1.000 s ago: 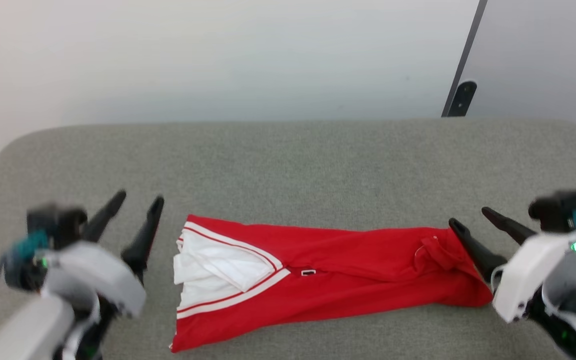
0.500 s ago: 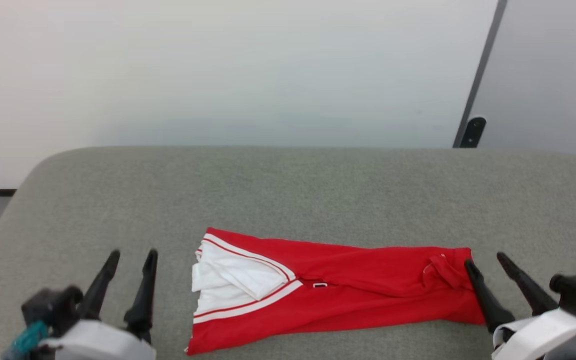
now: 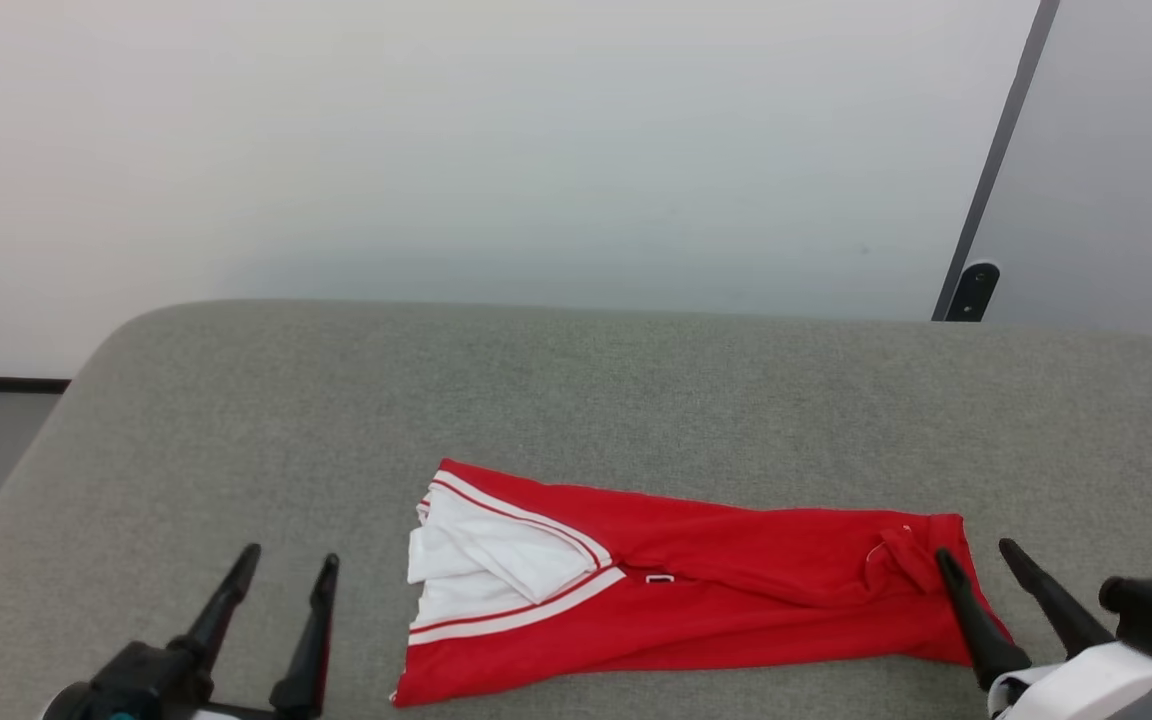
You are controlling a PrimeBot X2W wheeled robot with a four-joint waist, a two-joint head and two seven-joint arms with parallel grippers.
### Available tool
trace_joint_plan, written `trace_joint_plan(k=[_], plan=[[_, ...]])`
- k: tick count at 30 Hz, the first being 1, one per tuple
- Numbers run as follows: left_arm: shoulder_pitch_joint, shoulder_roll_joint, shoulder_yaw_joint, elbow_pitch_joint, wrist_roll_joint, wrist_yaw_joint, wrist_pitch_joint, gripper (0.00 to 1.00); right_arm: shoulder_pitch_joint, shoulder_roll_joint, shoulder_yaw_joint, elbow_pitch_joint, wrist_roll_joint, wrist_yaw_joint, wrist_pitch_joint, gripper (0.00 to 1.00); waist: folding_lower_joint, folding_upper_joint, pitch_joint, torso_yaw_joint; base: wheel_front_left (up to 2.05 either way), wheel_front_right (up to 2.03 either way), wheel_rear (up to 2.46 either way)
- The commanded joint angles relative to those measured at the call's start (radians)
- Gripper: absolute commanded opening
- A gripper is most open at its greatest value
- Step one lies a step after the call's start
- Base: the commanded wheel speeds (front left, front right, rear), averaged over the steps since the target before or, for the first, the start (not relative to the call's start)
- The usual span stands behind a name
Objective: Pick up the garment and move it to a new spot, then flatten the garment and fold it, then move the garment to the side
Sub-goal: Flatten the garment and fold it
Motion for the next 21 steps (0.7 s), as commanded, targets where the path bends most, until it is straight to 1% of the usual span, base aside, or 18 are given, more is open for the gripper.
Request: trace_joint_plan(k=[1,3,5,11,15,18,21], plan=[[0.007,-0.015,0.017,0.004,0.007,-0.011,0.000,1.00,-0.021,-0.010,-0.002,0.004,-0.004,-0.001,0.007,1.00,0.0000,0.0000,0.003,-0.001,0.00,0.00,0.00],[0.005,-0.029,0.047,0.009,0.021,-0.027,0.000,1.00,-0.030,-0.018,-0.016,0.032,0.014,-0.001,0.043,1.00,0.0000,0.0000,0.011,-0.008,0.00,0.00,0.00],[0.000,-0.048,0.071,0.013,0.028,-0.038,0.001,1.00,-0.060,-0.043,-0.017,0.052,0.018,-0.001,0.078,1.00,0.0000,0.0000,0.021,-0.017,0.00,0.00,0.00],[-0.031,-0.072,0.118,0.011,0.057,-0.065,0.000,1.00,-0.153,-0.104,-0.021,0.139,0.043,-0.001,0.205,1.00,0.0000,0.0000,0.066,-0.044,0.00,0.00,0.00],[-0.052,-0.082,0.125,0.012,0.074,-0.076,0.001,1.00,-0.211,-0.125,0.009,0.179,0.077,-0.001,0.289,1.00,0.0000,0.0000,0.098,-0.047,0.00,0.00,0.00],[-0.069,-0.087,0.117,0.020,0.077,-0.080,0.001,1.00,-0.249,-0.137,0.032,0.219,0.092,-0.001,0.362,1.00,0.0000,0.0000,0.116,-0.035,0.00,0.00,0.00],[-0.090,-0.091,0.106,0.027,0.078,-0.084,0.001,1.00,-0.300,-0.132,0.052,0.262,0.106,-0.001,0.448,1.00,0.0000,0.0000,0.137,-0.016,0.00,0.00,0.00]])
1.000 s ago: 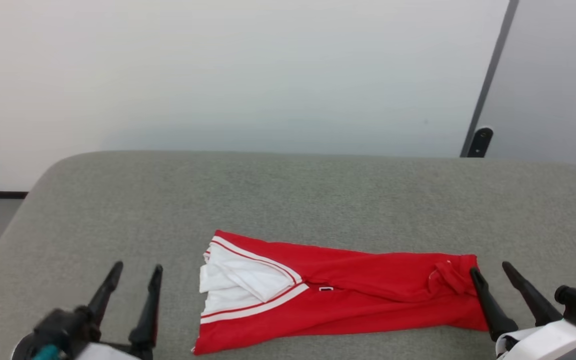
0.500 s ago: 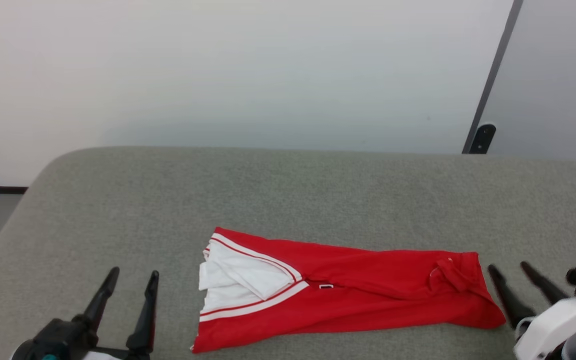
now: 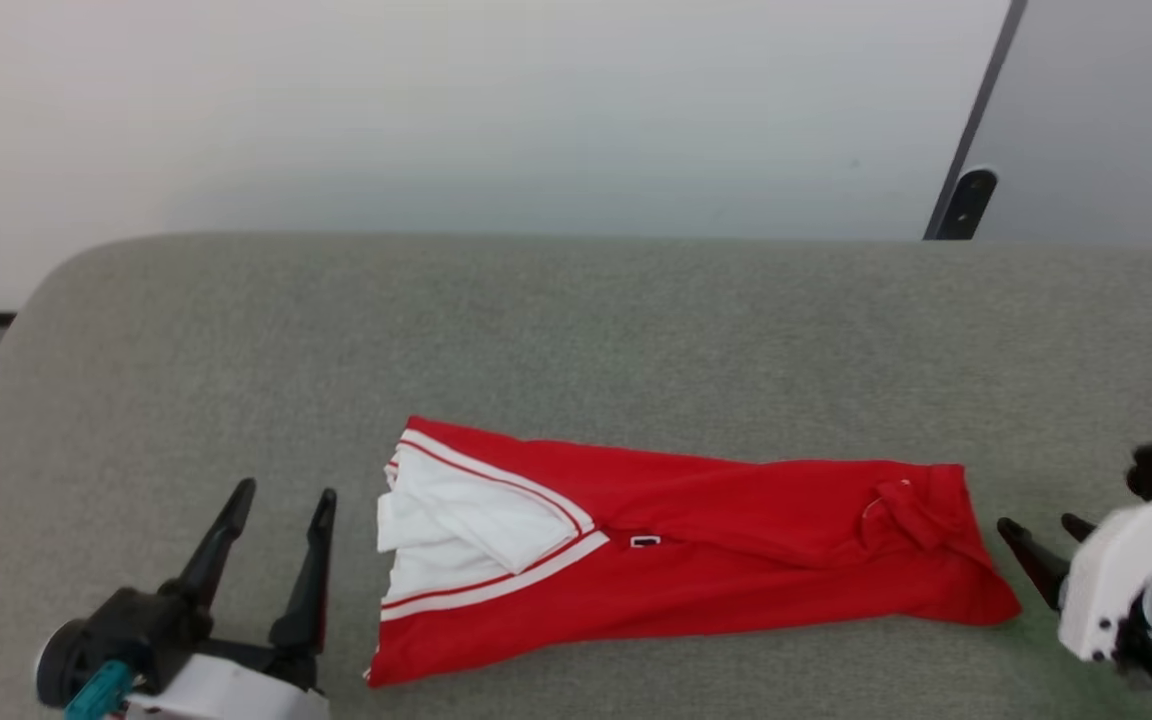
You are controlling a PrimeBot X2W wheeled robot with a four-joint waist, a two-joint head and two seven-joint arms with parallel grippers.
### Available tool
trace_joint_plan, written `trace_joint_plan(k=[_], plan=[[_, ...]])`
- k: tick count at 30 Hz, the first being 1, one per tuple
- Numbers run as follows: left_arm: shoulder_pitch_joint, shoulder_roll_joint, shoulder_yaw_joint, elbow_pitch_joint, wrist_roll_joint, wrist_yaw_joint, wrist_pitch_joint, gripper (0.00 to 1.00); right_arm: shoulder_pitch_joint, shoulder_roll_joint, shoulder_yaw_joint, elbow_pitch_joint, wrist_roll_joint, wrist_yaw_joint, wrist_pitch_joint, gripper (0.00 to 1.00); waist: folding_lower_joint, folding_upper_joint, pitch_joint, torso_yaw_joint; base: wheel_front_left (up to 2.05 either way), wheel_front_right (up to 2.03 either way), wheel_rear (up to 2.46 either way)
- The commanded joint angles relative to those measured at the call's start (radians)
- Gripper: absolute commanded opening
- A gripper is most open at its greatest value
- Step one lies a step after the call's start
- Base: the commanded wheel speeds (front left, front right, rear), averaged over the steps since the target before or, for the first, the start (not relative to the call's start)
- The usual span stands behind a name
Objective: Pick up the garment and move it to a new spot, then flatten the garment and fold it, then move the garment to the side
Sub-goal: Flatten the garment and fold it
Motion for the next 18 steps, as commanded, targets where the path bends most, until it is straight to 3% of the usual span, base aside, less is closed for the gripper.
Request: trace_joint_plan(k=[1,8,15,18], plan=[[-0.014,-0.003,-0.003,0.006,0.000,-0.005,0.001,1.00,-0.033,0.013,0.012,0.012,0.016,-0.001,0.035,1.00,0.0000,0.0000,0.023,0.024,0.00,0.00,0.00],[-0.066,-0.015,-0.047,0.029,-0.011,-0.007,0.001,1.00,-0.161,0.050,0.036,0.169,-0.003,-0.001,0.236,1.00,0.0000,0.0000,0.055,0.081,0.00,0.00,0.00],[-0.105,-0.028,-0.083,0.049,-0.033,-0.007,0.001,1.00,-0.267,0.143,0.010,0.388,-0.080,0.000,0.404,1.00,0.0000,0.0000,0.081,0.119,0.00,0.00,0.00],[-0.118,-0.035,-0.092,0.055,-0.041,-0.007,0.001,1.00,-0.291,0.188,0.000,0.462,-0.109,0.000,0.423,1.00,0.0000,0.0000,0.090,0.129,0.00,0.00,0.00]])
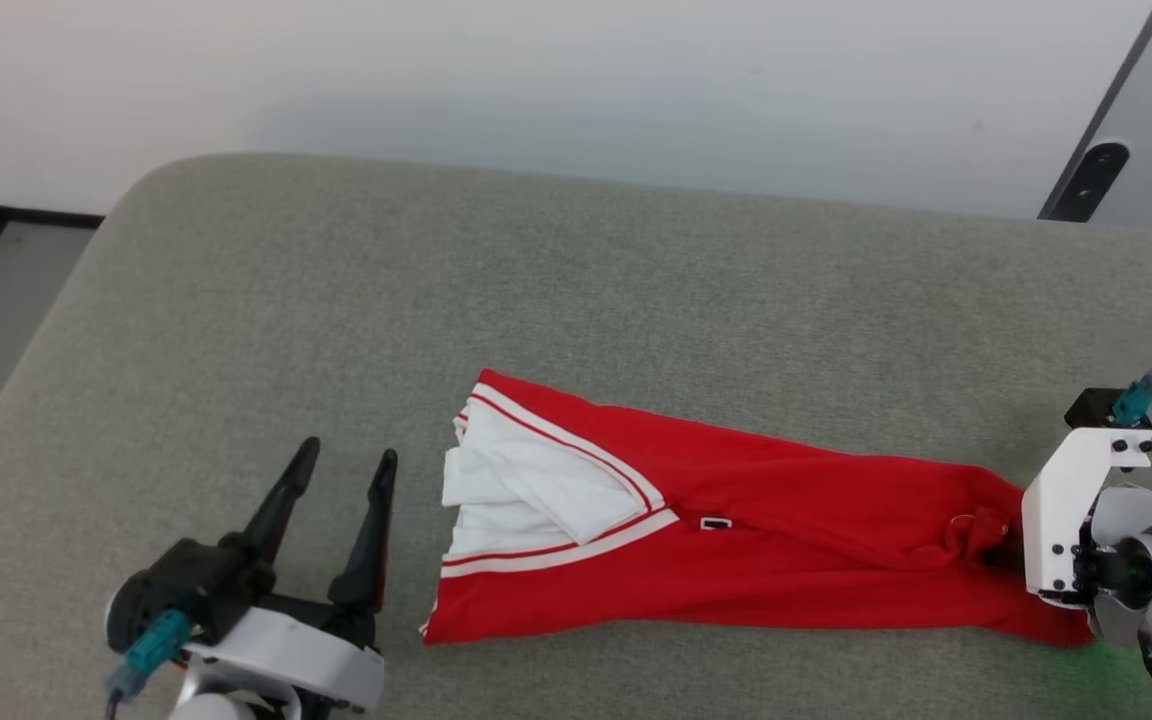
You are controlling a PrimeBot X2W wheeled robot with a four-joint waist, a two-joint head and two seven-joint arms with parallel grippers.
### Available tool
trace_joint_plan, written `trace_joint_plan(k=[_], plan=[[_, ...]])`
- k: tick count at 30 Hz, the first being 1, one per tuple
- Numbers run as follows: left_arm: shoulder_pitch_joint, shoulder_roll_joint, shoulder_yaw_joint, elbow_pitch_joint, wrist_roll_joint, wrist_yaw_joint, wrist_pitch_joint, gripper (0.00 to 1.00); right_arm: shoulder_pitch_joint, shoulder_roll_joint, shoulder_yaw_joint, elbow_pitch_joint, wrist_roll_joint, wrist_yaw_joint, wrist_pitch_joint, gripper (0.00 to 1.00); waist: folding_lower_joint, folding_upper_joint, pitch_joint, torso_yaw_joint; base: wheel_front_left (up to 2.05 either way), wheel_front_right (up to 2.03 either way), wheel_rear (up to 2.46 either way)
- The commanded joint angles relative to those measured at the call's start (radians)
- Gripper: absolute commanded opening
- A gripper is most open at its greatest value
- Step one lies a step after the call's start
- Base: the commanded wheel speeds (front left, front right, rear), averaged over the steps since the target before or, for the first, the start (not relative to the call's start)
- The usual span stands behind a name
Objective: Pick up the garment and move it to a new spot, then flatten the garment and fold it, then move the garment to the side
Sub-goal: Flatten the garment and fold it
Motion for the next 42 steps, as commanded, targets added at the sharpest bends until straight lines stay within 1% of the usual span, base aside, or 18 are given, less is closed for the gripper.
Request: trace_joint_plan(k=[1,5,8,9,10,18,24,26,30,34,35,40,42], plan=[[-0.013,-0.007,-0.004,0.005,-0.008,-0.002,0.001,1.00,0.021,0.054,0.015,0.041,-0.015,0.002,0.013,1.00,0.0000,0.0000,0.013,0.015,0.00,0.00,0.00],[-0.019,-0.009,-0.006,0.013,-0.015,-0.002,0.001,1.00,0.003,0.091,0.019,0.084,-0.039,0.005,0.021,1.00,0.0000,0.0000,0.017,0.020,0.00,0.00,0.00],[-0.018,-0.008,0.000,0.019,-0.019,-0.002,0.001,1.00,-0.007,0.092,0.023,0.102,-0.050,0.005,0.013,1.00,0.0000,0.0000,0.019,0.019,0.00,0.00,0.00],[-0.018,-0.009,0.003,0.020,-0.021,-0.002,0.001,1.00,-0.011,0.090,0.027,0.106,-0.054,0.005,0.011,0.84,0.0000,0.0000,0.019,0.017,0.00,0.00,0.00],[-0.019,-0.009,0.005,0.021,-0.021,-0.002,0.001,1.00,-0.014,0.084,0.031,0.106,-0.058,0.005,0.006,0.00,0.0000,0.0000,0.019,0.016,0.00,0.00,0.00],[-0.018,-0.003,0.016,0.027,-0.031,-0.002,0.001,1.00,-0.043,0.042,-0.007,0.127,-0.051,-0.001,-0.036,0.00,0.0000,0.0000,0.015,0.003,0.00,0.00,0.00],[-0.024,0.000,0.020,0.027,-0.037,-0.002,0.001,1.00,-0.074,-0.059,-0.049,0.160,-0.084,-0.006,-0.101,0.00,0.0000,0.0000,0.016,-0.006,0.00,0.00,0.00],[-0.024,0.004,0.022,0.027,-0.038,-0.002,0.001,1.00,-0.085,-0.072,-0.061,0.174,-0.088,-0.003,-0.111,0.00,0.0000,0.0000,0.016,-0.011,0.00,0.00,0.00],[-0.017,0.011,0.033,0.030,-0.037,-0.002,0.001,1.00,-0.120,-0.125,-0.083,0.197,-0.100,-0.002,-0.121,0.00,0.0000,0.0000,0.011,-0.026,0.00,0.00,0.00],[-0.001,0.016,0.046,0.034,-0.041,-0.002,0.001,1.00,-0.142,-0.114,-0.095,0.188,-0.088,-0.001,-0.114,0.00,0.0000,0.0000,0.000,-0.045,0.00,0.00,0.00],[0.005,0.017,0.051,0.035,-0.040,-0.002,0.001,1.00,-0.149,-0.102,-0.103,0.181,-0.072,0.000,-0.104,0.00,0.0000,0.0000,-0.005,-0.053,0.00,0.00,0.00],[0.033,0.021,0.075,0.042,-0.046,-0.002,0.001,1.00,-0.157,-0.025,-0.118,0.084,0.016,0.000,-0.050,0.00,0.0000,0.0000,-0.041,-0.094,0.00,0.00,0.00],[0.046,0.023,0.084,0.044,-0.050,-0.002,0.001,1.00,-0.148,0.022,-0.119,0.027,0.049,0.000,-0.019,0.00,0.0000,0.0000,-0.055,-0.109,0.00,0.00,0.00]])
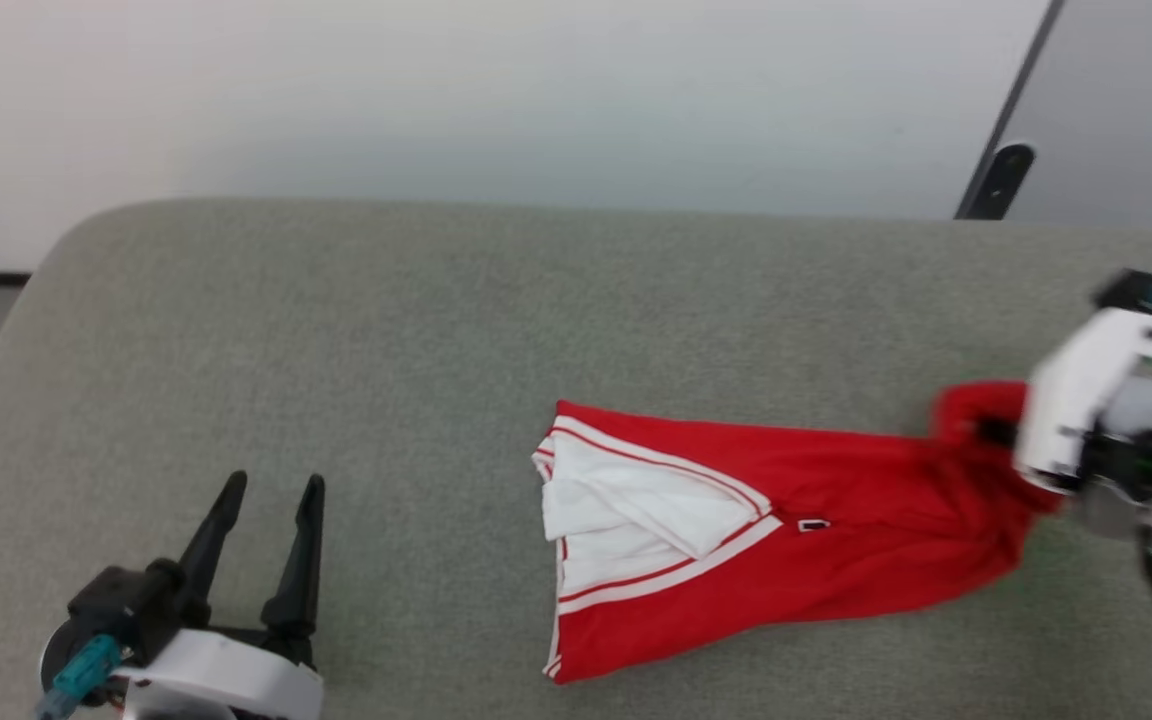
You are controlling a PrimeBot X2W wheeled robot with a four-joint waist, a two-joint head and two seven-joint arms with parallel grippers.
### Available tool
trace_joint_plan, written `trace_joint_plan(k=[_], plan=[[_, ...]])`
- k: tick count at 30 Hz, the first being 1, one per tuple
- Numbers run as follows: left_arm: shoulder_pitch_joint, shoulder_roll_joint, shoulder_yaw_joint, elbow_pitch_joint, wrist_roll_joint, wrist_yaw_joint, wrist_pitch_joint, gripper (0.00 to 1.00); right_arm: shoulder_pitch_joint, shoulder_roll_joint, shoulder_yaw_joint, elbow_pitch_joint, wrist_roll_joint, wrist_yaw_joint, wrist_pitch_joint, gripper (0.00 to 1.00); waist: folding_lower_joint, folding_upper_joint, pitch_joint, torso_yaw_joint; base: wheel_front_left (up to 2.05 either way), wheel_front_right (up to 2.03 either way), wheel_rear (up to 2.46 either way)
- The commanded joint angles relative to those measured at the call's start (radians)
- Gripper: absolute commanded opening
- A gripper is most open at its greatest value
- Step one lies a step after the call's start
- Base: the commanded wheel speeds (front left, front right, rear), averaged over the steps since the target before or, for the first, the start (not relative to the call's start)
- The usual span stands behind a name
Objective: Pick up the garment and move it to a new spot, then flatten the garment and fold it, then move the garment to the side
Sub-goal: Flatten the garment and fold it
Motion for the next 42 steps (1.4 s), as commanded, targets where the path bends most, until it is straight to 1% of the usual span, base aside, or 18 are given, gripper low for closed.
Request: trace_joint_plan(k=[1,5,9,14,16,20,24,29,36,42], plan=[[0.011,0.002,0.004,0.003,-0.006,-0.002,0.001,1.00,0.012,0.023,-0.005,-0.023,0.016,-0.001,0.010,0.00,0.0000,0.0000,-0.029,-0.028,0.00,0.00,0.00],[0.021,0.005,0.006,0.004,-0.012,-0.002,0.001,1.00,0.040,0.110,-0.014,-0.141,0.057,-0.001,0.076,0.00,0.0000,0.0000,-0.049,-0.039,0.00,0.00,0.00],[0.016,0.007,-0.005,0.008,-0.020,-0.002,0.001,1.00,0.070,0.202,-0.026,-0.239,0.044,-0.001,0.123,0.00,0.0000,0.0000,-0.059,-0.033,0.00,0.00,0.00],[-0.008,0.006,-0.027,0.014,-0.030,-0.002,0.001,1.00,0.099,0.262,-0.042,-0.312,0.006,-0.001,0.156,0.00,0.0000,0.0000,-0.058,-0.004,0.00,0.00,0.00],[-0.019,0.006,-0.039,0.016,-0.034,-0.002,0.001,1.00,0.106,0.268,-0.024,-0.330,0.013,-0.001,0.164,0.00,0.0000,0.0000,-0.054,0.012,0.00,0.00,0.00],[-0.050,0.001,-0.062,0.029,-0.039,-0.002,0.001,1.00,0.124,0.269,0.078,-0.345,0.097,-0.001,0.138,0.00,0.0000,0.0000,-0.043,0.051,0.00,0.00,0.00],[-0.074,-0.006,-0.075,0.041,-0.044,-0.002,0.001,1.00,0.112,0.268,0.182,-0.322,0.159,-0.001,0.087,0.00,0.0000,0.0000,-0.032,0.080,0.00,0.00,0.00],[-0.098,-0.009,-0.089,0.050,-0.049,-0.002,0.001,1.00,0.075,0.268,0.290,-0.256,0.216,-0.001,0.022,0.00,0.0000,0.0000,-0.018,0.112,0.00,0.00,0.00],[-0.126,-0.025,-0.106,0.063,-0.052,-0.002,0.001,1.00,0.009,0.268,0.418,-0.132,0.242,-0.001,-0.070,0.00,0.0000,0.0000,0.003,0.146,0.00,0.00,0.00],[-0.139,-0.034,-0.111,0.074,-0.055,-0.002,0.001,1.00,-0.023,0.268,0.522,-0.060,0.279,-0.001,-0.112,0.00,0.0000,0.0000,0.012,0.160,0.00,0.00,0.00]])
